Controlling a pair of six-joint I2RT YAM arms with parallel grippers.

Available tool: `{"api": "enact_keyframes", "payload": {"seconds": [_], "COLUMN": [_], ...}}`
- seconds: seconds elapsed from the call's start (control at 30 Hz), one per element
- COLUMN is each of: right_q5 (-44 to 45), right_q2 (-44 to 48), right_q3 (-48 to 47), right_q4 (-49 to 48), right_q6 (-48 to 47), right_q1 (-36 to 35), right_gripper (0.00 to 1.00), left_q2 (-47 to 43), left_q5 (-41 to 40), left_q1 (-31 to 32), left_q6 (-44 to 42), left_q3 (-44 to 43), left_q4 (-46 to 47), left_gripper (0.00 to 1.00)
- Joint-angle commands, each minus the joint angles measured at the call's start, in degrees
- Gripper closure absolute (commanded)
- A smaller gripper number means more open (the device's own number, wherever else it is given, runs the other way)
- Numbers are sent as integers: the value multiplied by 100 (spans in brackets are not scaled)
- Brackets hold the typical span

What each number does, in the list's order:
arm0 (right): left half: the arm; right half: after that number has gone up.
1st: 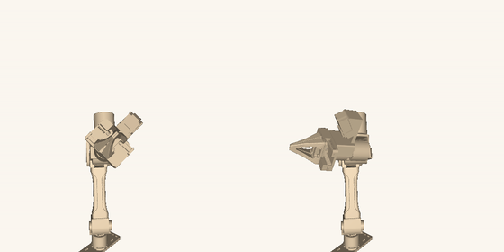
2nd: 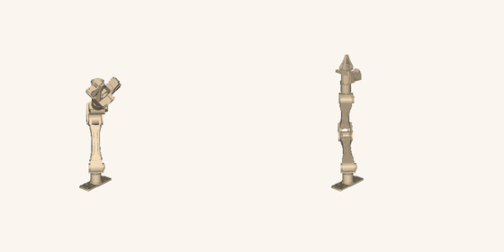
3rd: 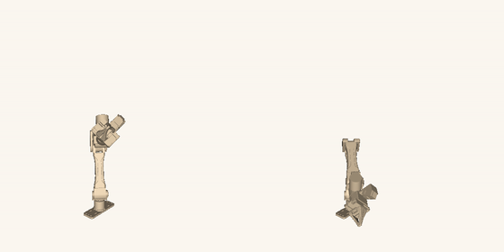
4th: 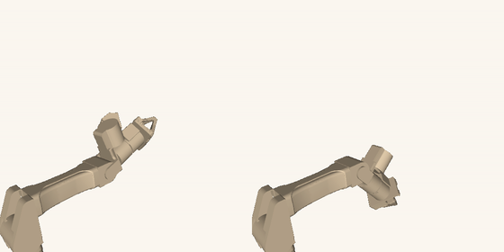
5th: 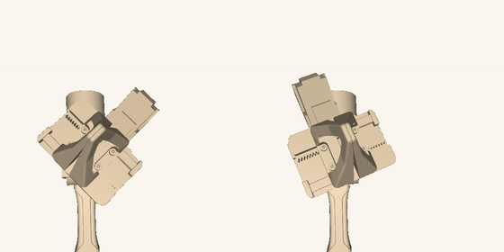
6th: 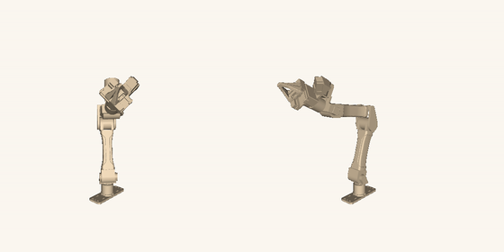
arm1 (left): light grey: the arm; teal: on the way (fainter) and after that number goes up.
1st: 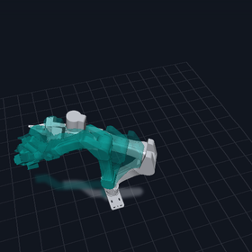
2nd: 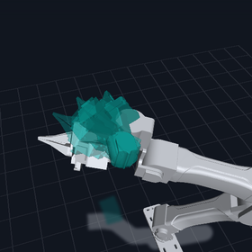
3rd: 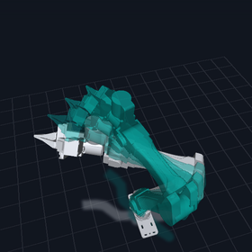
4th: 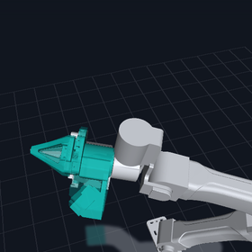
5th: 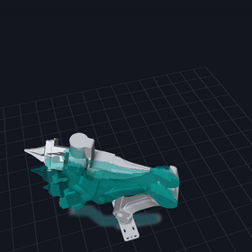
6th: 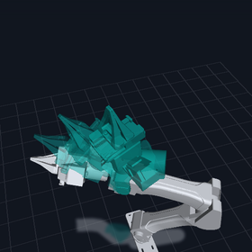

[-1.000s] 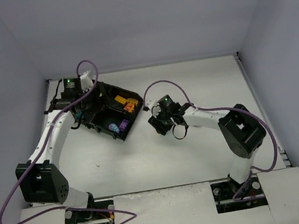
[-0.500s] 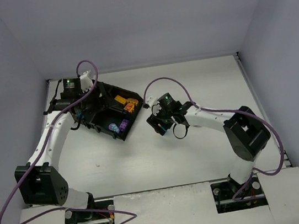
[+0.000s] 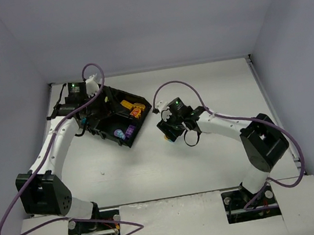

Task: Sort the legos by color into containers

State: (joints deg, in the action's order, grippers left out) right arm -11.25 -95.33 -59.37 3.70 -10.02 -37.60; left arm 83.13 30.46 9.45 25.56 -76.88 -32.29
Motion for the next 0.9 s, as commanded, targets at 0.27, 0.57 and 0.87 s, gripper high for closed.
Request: {"api": "enact_keyframes", "payload": {"seconds": [0.27, 0.57, 0.87], "right_q5": [43, 70, 26], "right_q2": [41, -126, 84], "right_q3": [-100, -153, -39], "right_q4": [-36, -28, -89], "right_q6": [27, 44, -271], "right_q1": [-89, -124, -115], "right_gripper": [51, 59, 100], "left_q2": [-175, -166, -78], "left_q5": [66, 66, 171], "left_q1": [127, 145, 285], "left_q6": [-104, -113, -69], "left_q3": [-152, -160, -292], "left_q4": [74, 21, 13], "left_gripper": [31, 31, 31]}}
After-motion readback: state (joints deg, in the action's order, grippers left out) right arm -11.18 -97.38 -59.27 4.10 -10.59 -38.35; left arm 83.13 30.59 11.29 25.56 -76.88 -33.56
